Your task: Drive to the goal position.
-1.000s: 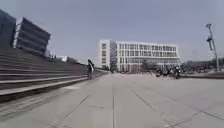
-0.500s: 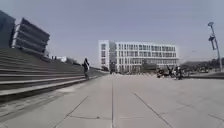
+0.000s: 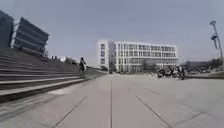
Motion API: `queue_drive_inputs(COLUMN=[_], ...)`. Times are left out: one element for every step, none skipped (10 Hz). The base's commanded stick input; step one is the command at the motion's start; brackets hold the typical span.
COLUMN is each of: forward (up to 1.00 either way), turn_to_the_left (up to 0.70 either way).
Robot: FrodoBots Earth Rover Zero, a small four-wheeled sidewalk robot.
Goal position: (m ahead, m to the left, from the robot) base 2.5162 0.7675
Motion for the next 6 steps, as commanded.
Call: queue_drive_inputs(forward=[0.70, 0.70, 0.70, 0.70, 0.70, 0.70], turn_to_the_left=[0.00, 0.00, 0.00, 0.00, 0.00, 0.00])
